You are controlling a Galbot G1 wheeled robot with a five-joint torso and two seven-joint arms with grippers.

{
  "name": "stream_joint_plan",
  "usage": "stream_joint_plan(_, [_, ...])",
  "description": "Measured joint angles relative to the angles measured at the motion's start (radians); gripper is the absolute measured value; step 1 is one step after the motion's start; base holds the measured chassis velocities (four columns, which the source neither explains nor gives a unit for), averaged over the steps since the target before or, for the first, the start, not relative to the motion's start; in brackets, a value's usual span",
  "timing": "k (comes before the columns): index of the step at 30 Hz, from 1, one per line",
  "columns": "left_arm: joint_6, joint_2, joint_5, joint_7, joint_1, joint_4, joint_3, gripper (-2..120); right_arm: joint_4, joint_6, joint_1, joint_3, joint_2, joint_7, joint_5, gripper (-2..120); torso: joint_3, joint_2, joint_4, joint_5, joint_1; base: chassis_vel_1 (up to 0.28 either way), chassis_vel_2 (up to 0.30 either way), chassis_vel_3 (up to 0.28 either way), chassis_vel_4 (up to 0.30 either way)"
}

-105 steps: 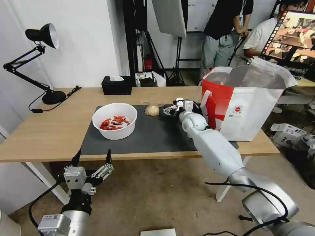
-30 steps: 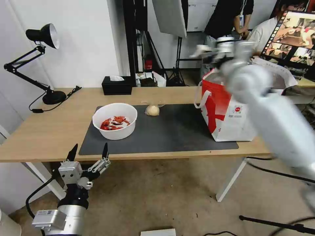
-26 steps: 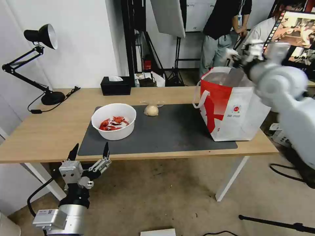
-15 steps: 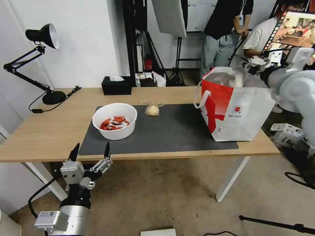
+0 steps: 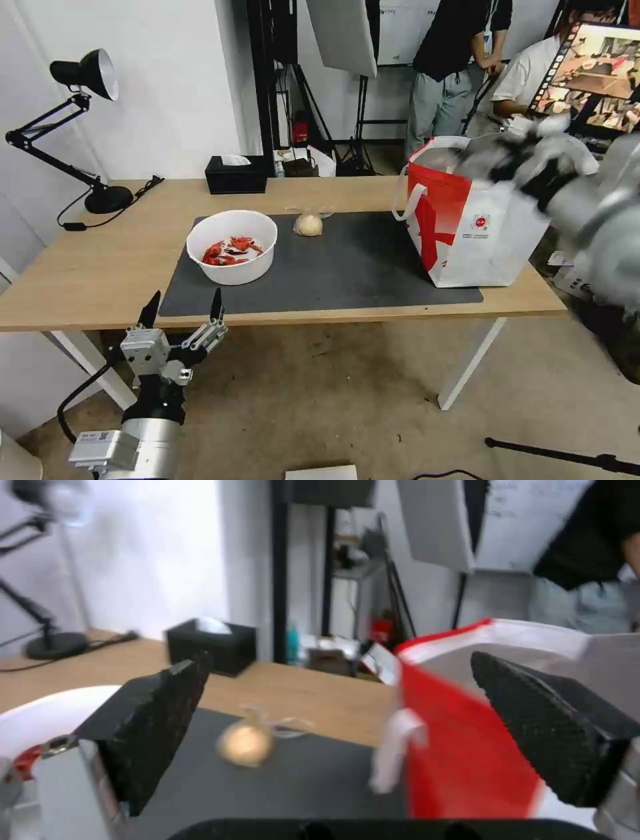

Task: Pick up the trash from the table and place it into the takeout bag.

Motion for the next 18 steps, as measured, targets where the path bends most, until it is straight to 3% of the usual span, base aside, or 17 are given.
stream_joint_plan(4, [0.0, 0.002, 0.0, -0.002, 0.001, 0.0, 0.0, 100, 0.052, 0.037, -0.175, 0.112, 0.066, -0.078, -0.124, 100, 0.0, 0.0, -0.0002, -0.0003, 0.0, 0.0, 0.0, 0.0, 0.0])
stream_joint_plan(6, [-0.001, 0.004, 0.0, -0.003, 0.008, 0.0, 0.002, 100, 0.11, 0.097, -0.543, 0.272, 0.239, -0.202, -0.349, 100, 0.0, 0.0, -0.001, 0.0006, 0.0, 0.0, 0.0, 0.0, 0.0])
stream_joint_plan(7, [-0.001, 0.004, 0.0, -0.003, 0.008, 0.0, 0.002, 100, 0.11, 0.097, -0.543, 0.272, 0.239, -0.202, -0.349, 100, 0.0, 0.0, -0.001, 0.0006, 0.0, 0.0, 0.0, 0.0, 0.0])
stream_joint_plan(9, [-0.003, 0.006, 0.0, -0.004, 0.01, 0.0, 0.002, 100, 0.122, 0.143, -0.712, 0.315, 0.344, -0.255, -0.473, 100, 0.0, 0.0, -0.0015, 0.0002, 0.0, 0.0, 0.0, 0.0, 0.0])
stream_joint_plan(10, [-0.005, 0.008, 0.001, -0.004, 0.01, 0.0, 0.002, 100, 0.124, 0.197, -0.829, 0.334, 0.456, -0.301, -0.589, 100, 0.0, 0.0, -0.0015, 0.0001, 0.0, 0.0, 0.0, 0.0, 0.0])
stream_joint_plan(11, [-0.005, 0.008, 0.001, -0.004, 0.01, 0.0, 0.002, 100, 0.124, 0.197, -0.829, 0.334, 0.456, -0.301, -0.589, 100, 0.0, 0.0, -0.0015, 0.0001, 0.0, 0.0, 0.0, 0.0, 0.0])
stream_joint_plan(14, [-0.01, 0.007, 0.004, -0.004, 0.013, 0.0, 0.007, 100, 0.094, 0.307, -0.925, 0.343, 0.626, -0.361, -0.738, 100, 0.0, 0.0, -0.0011, -0.0001, 0.0, 0.0, 0.0, 0.0, 0.0])
stream_joint_plan(18, [-0.011, 0.011, 0.005, 0.001, 0.013, 0.0, 0.012, 100, 0.068, 0.372, -0.948, 0.341, 0.708, -0.387, -0.792, 100, 0.0, 0.0, -0.001, -0.0001, 0.0, 0.0, 0.0, 0.0, 0.0])
